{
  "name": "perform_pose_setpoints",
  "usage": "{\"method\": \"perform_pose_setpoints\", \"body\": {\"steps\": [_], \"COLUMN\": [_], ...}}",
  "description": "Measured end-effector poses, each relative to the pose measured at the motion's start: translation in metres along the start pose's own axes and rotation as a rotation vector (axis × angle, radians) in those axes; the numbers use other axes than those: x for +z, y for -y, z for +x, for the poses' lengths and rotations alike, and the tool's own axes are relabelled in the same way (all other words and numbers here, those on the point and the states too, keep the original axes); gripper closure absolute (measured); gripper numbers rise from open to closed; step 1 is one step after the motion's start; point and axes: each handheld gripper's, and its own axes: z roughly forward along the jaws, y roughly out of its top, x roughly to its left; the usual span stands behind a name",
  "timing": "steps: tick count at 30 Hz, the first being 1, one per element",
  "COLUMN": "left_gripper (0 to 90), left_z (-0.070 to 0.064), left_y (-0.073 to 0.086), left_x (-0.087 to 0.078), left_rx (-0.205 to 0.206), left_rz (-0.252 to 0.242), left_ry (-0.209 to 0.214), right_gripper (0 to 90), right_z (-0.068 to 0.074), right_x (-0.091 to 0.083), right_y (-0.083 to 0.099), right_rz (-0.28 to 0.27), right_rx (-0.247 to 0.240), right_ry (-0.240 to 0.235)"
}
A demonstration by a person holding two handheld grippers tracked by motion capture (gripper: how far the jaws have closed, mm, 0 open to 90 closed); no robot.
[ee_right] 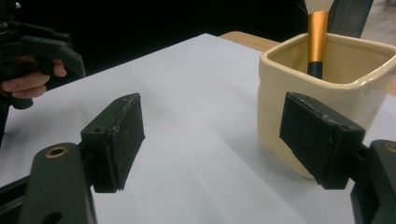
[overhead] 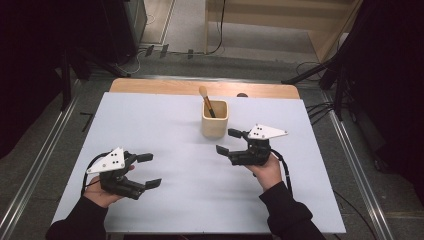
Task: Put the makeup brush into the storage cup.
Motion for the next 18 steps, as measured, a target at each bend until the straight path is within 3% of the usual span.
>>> {"method": "perform_pose_setpoints", "body": {"steps": [11, 18], "left_gripper": [15.0, 15.0], "left_z": [0.001, 0.001], "left_y": [0.000, 0.000], "left_x": [-0.001, -0.002], "left_rx": [-0.001, -0.002], "left_rz": [-0.009, -0.015], "left_ry": [-0.004, -0.006], "right_gripper": [19.7, 19.8], "right_z": [0.008, 0.008], "right_x": [-0.024, -0.037], "right_y": [0.007, 0.015], "right_rz": [-0.041, -0.044], "right_rx": [-0.017, -0.025], "right_ry": [-0.026, -0.006]}}
